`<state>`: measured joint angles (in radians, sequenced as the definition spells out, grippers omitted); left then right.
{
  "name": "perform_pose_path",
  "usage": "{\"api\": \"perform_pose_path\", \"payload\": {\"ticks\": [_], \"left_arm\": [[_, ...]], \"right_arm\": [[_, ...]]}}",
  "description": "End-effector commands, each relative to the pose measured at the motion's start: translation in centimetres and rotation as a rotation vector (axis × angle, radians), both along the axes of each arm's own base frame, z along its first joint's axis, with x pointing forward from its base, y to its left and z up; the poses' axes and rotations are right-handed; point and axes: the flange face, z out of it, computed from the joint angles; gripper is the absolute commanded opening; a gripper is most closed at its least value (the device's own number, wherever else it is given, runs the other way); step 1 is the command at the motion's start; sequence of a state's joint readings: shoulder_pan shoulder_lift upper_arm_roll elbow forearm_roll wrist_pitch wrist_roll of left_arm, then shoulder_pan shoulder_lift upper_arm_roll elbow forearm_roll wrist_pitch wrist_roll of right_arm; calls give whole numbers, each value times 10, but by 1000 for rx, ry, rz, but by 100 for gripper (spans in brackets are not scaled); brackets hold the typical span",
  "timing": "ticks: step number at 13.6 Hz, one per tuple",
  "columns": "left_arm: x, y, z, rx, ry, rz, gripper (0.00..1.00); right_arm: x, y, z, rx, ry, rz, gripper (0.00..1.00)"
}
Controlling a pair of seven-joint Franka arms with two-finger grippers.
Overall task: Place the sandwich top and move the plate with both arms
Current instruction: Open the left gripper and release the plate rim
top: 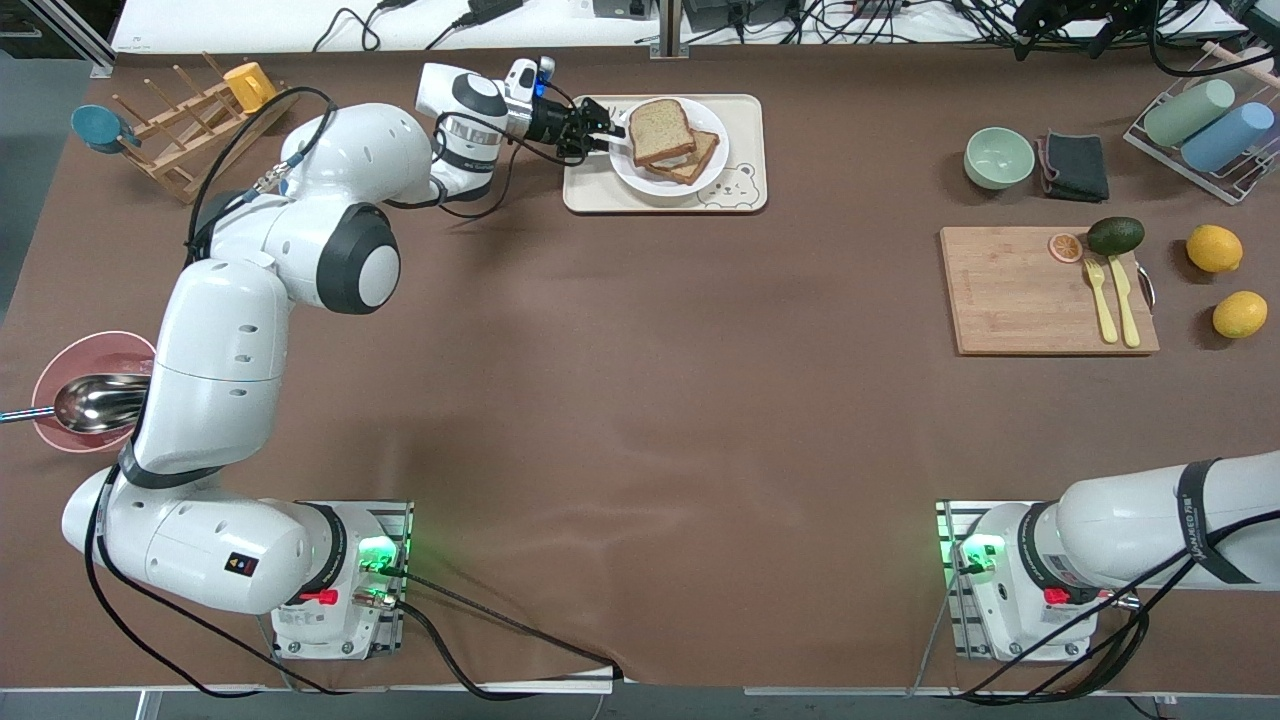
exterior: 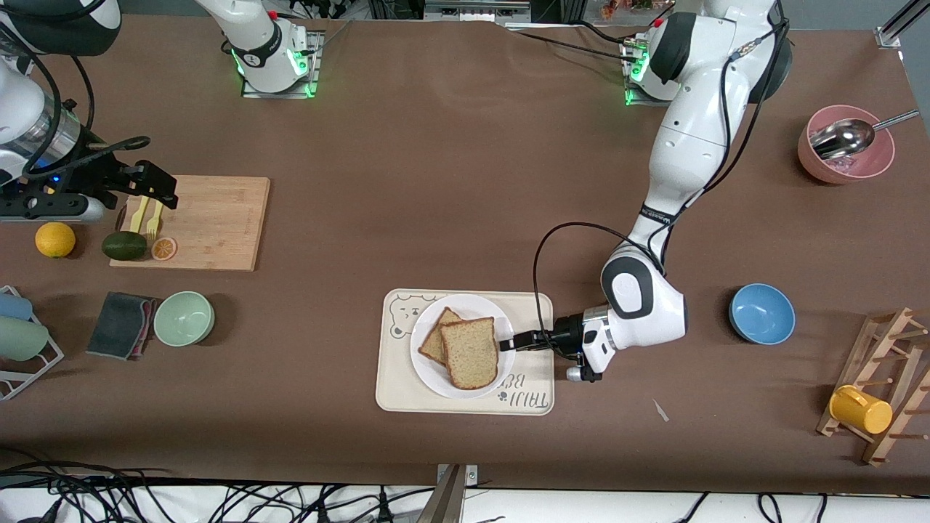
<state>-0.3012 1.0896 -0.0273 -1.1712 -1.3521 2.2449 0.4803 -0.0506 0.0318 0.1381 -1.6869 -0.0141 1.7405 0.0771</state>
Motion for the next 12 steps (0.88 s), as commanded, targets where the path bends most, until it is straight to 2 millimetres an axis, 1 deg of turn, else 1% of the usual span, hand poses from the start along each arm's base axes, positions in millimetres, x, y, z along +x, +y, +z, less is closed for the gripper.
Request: {"api": "perform_pose_path", "payload": {"ticks": [1,2,4,5,6,7,8,10,11,12], "left_arm": [[11,8,11,-22,-16,23,45],[12,11,14,-24,-16,24,45],[17,27,21,-23,-24,36,45],[19,34,29,-19,-30,21,45],[17,37,33,-21,-19,-3,45],[12,38,50,-18,-22,-16,45],[6,43,64,1,-22,-25,46],[1,50,95,51,-13,-39,51],[-1,53,114,94,8,-42,55],[-2,56,137,138,40,-32,62]], "right_arm": [[1,1,5,17,5,-13,100],[1,1,5,16,8,-13,100],[-1,0,5,15,11,-10,100],[-1,-1,5,15,11,-11,100],[-1,-1,5,12,9,-12,100],[-1,0,6,13,7,-11,100],[-1,0,6,13,7,-11,100],[-2,-2,6,12,11,-6,100],[-2,-3,7,11,7,-5,100],[-1,-6,8,8,6,-6,100]]}}
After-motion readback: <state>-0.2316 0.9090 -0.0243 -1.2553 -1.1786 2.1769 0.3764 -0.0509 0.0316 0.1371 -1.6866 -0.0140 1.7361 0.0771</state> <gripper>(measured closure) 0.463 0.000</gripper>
